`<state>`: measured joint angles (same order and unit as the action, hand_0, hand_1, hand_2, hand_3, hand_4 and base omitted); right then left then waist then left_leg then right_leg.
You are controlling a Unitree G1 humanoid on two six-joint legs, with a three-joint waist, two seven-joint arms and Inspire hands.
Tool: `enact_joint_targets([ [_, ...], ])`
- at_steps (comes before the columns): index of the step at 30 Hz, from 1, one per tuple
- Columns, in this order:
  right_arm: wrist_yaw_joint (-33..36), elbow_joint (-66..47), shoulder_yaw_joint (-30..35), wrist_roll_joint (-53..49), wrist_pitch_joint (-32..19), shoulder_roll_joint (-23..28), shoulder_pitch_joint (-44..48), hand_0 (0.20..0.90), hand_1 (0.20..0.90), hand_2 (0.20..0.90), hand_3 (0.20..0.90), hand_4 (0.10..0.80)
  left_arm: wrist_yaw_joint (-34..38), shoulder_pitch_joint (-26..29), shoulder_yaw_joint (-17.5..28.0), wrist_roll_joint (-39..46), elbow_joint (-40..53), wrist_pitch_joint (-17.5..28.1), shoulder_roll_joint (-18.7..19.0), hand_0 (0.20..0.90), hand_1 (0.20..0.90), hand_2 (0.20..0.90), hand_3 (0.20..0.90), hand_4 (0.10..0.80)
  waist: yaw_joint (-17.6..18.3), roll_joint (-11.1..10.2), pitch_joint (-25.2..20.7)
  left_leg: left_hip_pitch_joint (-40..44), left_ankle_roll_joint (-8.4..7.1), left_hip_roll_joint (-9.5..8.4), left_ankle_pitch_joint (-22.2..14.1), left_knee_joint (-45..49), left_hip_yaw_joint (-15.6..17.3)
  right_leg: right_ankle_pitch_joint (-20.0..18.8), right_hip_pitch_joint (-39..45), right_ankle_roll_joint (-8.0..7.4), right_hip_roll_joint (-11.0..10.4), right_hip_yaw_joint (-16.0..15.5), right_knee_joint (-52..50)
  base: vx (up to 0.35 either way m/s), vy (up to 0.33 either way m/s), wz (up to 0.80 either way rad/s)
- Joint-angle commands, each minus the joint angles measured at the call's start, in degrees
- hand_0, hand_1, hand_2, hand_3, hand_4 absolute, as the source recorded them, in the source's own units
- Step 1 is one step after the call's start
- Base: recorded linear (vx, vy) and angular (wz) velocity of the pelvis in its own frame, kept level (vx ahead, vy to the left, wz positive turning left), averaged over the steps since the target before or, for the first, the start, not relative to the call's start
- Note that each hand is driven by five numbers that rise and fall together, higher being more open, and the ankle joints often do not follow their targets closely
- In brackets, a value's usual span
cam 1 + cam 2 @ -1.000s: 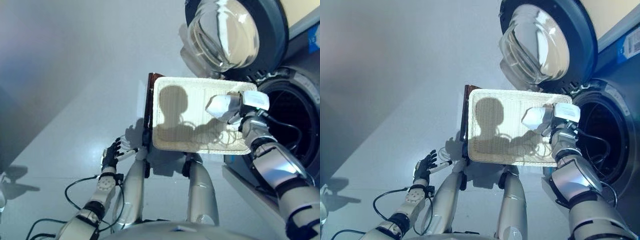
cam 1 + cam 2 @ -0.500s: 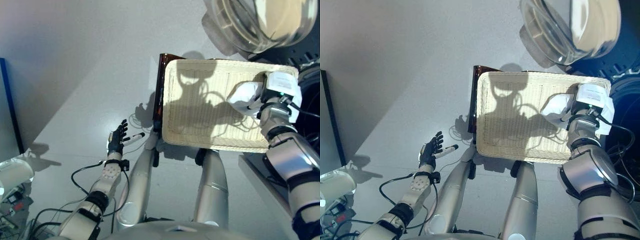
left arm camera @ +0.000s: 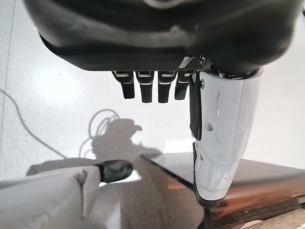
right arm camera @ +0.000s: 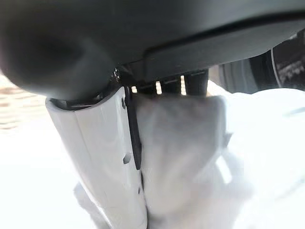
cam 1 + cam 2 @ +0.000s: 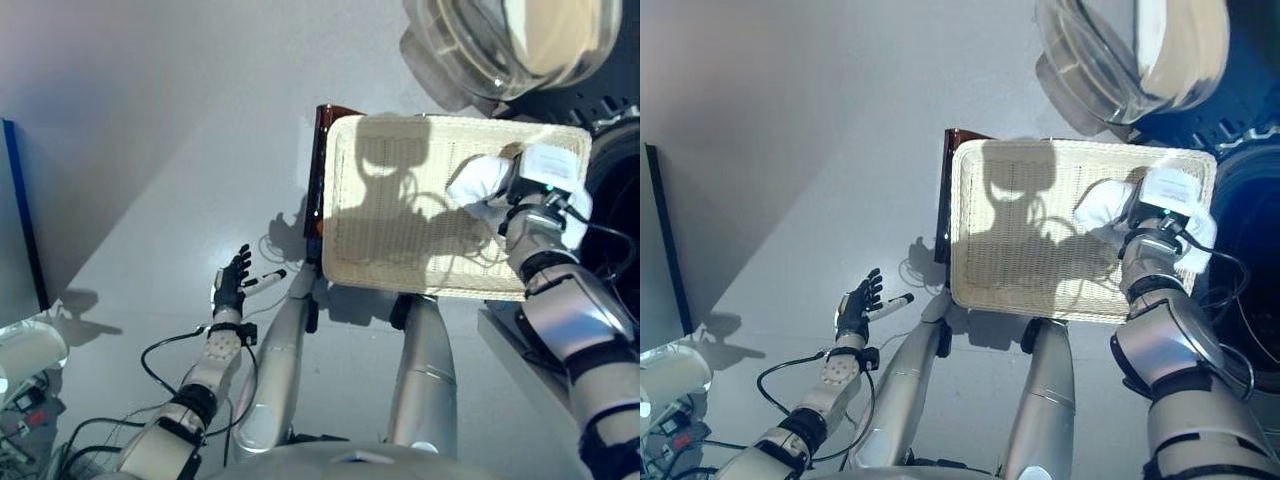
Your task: Pick up the clothes and place them into the washing machine
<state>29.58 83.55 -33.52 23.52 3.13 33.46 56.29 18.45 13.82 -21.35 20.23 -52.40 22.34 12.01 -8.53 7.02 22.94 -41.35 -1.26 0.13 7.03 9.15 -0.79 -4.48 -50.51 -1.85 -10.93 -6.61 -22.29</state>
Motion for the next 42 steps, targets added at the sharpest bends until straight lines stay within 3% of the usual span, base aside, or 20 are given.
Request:
enact_joint_targets([
  [1, 2.96, -3.79, 0.61, -7.79, -3.01, 3.02, 3.2, 0.2, 0.2, 0.2, 0.2, 0.3, 2.05, -1.31, 1.97, 0.49, -0.89, 3.08, 2.01, 0.9, 0.9, 0.9, 0.9, 0.8, 1.7, 0.63, -0.82, -0.56, -4.46, 0.65, -2.33, 1.62, -0.6, -3.16, 6.45, -3.74, -0.36, 0.49, 9.67, -0.018, -0.002, -0.11],
  [3, 3.19, -4.62, 3.18, -12.4, -4.57, 3.14, 3.11, 0.2, 0.2, 0.2, 0.2, 0.3, 2.07, -1.36, 2.08, 0.63, -1.64, 3.08, 2.07, 0.9, 0.9, 0.9, 0.9, 0.8, 2.0, 0.59, -1.0, 0.58, -4.41, 0.66, -2.3, 1.15, -0.4, -3.43, 7.69, -3.85, -0.42, 0.56, 10.54, 0.0, 0.0, 0.0],
  [6, 3.19, -6.53, 13.03, -29.56, -10.02, 3.34, 1.99, 0.2, 0.2, 0.2, 0.2, 0.3, 2.41, -1.25, 2.26, 0.56, -2.52, 3.04, 2.39, 0.9, 0.9, 0.9, 0.9, 0.8, 2.36, 0.82, -1.36, 2.01, -4.37, 0.53, -2.42, 0.65, -0.04, -3.7, 9.3, -3.95, -0.59, 0.74, 11.67, 0.004, 0.009, -0.03],
  [7, 3.18, -6.55, 13.08, -29.57, -10.02, 3.36, 1.93, 0.2, 0.2, 0.2, 0.2, 0.3, 2.41, -1.26, 2.22, 0.56, -2.52, 3.05, 2.42, 0.9, 0.9, 0.9, 0.9, 0.8, 2.31, 0.8, -1.35, 2.05, -4.37, 0.54, -2.44, 0.65, -0.02, -3.7, 9.33, -3.95, -0.58, 0.76, 11.67, 0.012, 0.024, -0.09],
  [9, 1.11, -8.22, 23.01, -49.73, -15.93, 1.81, -0.34, 0.2, 0.2, 0.2, 0.2, 0.3, 2.32, -1.55, 2.53, 1.19, -1.7, 3.04, 2.66, 0.9, 0.9, 0.9, 0.9, 0.8, 2.17, 1.37, -1.63, 2.97, -4.24, 0.58, -2.75, 0.21, 0.31, -3.66, 10.27, -4.11, -0.76, 1.2, 12.4, 0.013, 0.029, -0.13],
  [13, -6.93, -12.36, 33.85, -77.67, -23.57, -5.01, -5.57, 0.2, 0.2, 0.2, 0.2, 0.3, 1.34, -2.16, 1.49, 1.3, 0.77, 2.78, 3.11, 0.9, 0.9, 0.9, 0.9, 0.8, 2.47, 2.3, -2.1, 4.01, -4.01, 0.37, -3.3, -0.34, 1.37, -3.56, 11.11, -4.42, -0.89, 2.06, 13.53, 0.019, 0.062, -0.09],
  [16, -14.6, -14.68, 39.62, -92.06, -27.3, -9.63, -7.98, 0.2, 0.2, 0.2, 0.2, 0.3, -0.35, -2.99, 0.1, 1.68, 0.26, 2.84, 2.03, 0.9, 0.9, 0.9, 0.9, 0.8, 2.45, 3.8, -2.98, 4.55, -3.62, -0.32, -3.92, -0.29, 2.23, -3.5, 11.33, -4.53, -1.19, 3.33, 14.03, 0.039, 0.124, -0.29],
  [19, -17.78, -18.81, 44.78, -99.93, -31.18, -12.82, -9.47, 0.2, 0.2, 0.2, 0.2, 0.3, -1.89, -4.73, -0.43, 2.61, 0.07, 3.38, 1.3, 0.9, 0.9, 0.9, 0.9, 0.8, 2.75, 4.98, -3.82, 4.95, -3.38, -0.82, -4.3, -0.34, 3.12, -3.65, 11.33, -4.63, -1.26, 4.4, 14.51, 0.034, 0.109, -0.24],
  [23, -18.35, -21.27, 49.97, -105.36, -35.83, -15.08, -9.89, 0.2, 0.2, 0.2, 0.2, 0.3, -3.32, -6.02, -2.49, 3.24, -1.54, 3.73, 0.34, 0.9, 0.9, 0.9, 0.9, 0.8, 3.1, 6.78, -5.02, 5.36, -3.25, -1.32, -4.71, -0.44, 4.18, -3.93, 11.38, -4.88, -1.71, 5.7, 15.28, 0.016, 0.089, -0.12],
  [29, -15.32, -23.41, 53.8, -105.03, -40.01, -12.99, -8.46, 0.2, 0.2, 0.2, 0.2, 0.3, -3.96, -6.46, -4.6, 3.49, -1.64, 4.55, -0.24, 0.9, 0.9, 0.9, 0.9, 0.8, 3.55, 9.64, -6.83, 5.0, -3.05, -2.48, -4.62, -0.47, 5.56, -4.61, 10.3, -4.99, -2.51, 7.65, 15.51, 0.009, 0.092, -0.1],
  [35, -13.87, -25.01, 54.92, -104.13, -41.66, -10.9, -6.18, 0.2, 0.2, 0.2, 0.2, 0.3, -4.51, -7.51, -5.75, 4.02, -3.62, 4.49, -0.84, 0.9, 0.9, 0.9, 0.9, 0.8, 4.43, 12.5, -8.3, 5.47, -2.7, -3.07, -6.54, 1.04, 7.86, -4.35, 9.04, -5.54, -2.56, 10.23, 14.73, 0.033, 0.097, -0.14],
  [42, -12.77, -28.53, 54.96, -102.92, -43.48, -9.35, -3.97, 0.2, 0.2, 0.2, 0.2, 0.3, -5.5, -8.11, -6.39, 5.2, -4.77, 4.79, -1.68, 0.9, 0.9, 0.9, 0.9, 0.8, 5.52, 13.87, -9.1, 6.22, -2.07, -2.51, -8.94, 3.56, 11.61, -4.89, 7.77, -6.24, -2.15, 13.69, 13.99, 0.027, 0.053, -0.39],
])
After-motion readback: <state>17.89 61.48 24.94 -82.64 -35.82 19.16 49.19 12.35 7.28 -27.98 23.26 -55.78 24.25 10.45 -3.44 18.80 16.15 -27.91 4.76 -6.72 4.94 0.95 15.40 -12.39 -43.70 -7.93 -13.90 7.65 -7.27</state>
